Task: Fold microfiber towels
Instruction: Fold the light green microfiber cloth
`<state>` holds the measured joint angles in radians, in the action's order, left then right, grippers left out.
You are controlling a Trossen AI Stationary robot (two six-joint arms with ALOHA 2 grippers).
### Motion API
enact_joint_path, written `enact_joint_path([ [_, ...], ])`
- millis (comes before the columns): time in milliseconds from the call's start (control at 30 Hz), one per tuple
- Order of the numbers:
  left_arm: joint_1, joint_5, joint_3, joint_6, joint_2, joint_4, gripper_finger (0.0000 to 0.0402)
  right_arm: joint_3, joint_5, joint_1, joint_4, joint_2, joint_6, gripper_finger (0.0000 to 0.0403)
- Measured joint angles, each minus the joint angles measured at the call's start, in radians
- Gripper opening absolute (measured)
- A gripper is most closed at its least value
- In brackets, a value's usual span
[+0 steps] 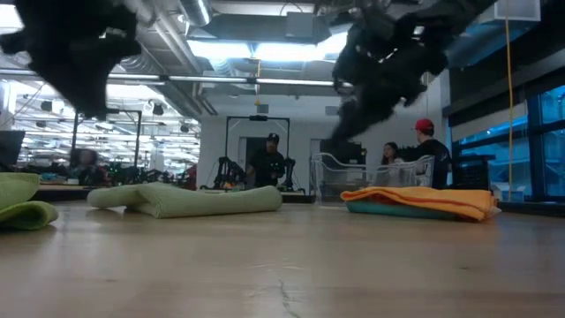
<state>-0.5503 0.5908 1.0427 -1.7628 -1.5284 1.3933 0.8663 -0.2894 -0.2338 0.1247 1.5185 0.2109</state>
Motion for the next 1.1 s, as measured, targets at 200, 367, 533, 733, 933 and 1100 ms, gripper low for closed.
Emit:
enact_joint_path([
  [200, 0.0, 0.034, -0.129, -0.088, 0.077, 0.01, 0.0103, -0.07, 0.187, -0.011, -0.472, 0.013, -0.266, 0.0213],
  [367, 0.003, 0.238, -0.224, -0.118, 0.253, 0.005, 0.0103, 0.153, 0.114, -0.033, -0.357, 0.137, -0.332, 0.0213],
  [533, 0.033, 0.325, -0.287, -0.048, 0.435, -0.065, 0.0103, 0.56, 0.062, -0.071, -0.006, 0.387, -0.197, 0.0213],
  [733, 0.04, 0.334, -0.309, 0.062, 0.5, -0.122, 0.0103, 0.953, -0.301, -0.154, 0.385, 0.689, -0.075, 0.0213],
  [933, 0.04, 0.326, -0.309, 0.123, 0.494, -0.137, 0.0103, 1.142, -0.34, -0.167, 0.408, 0.882, -0.209, 0.0213],
  [1100, 0.04, 0.322, -0.309, 0.124, 0.495, -0.136, 0.0103, 1.258, -0.15, -0.135, 0.412, 0.972, -0.201, 0.0213],
])
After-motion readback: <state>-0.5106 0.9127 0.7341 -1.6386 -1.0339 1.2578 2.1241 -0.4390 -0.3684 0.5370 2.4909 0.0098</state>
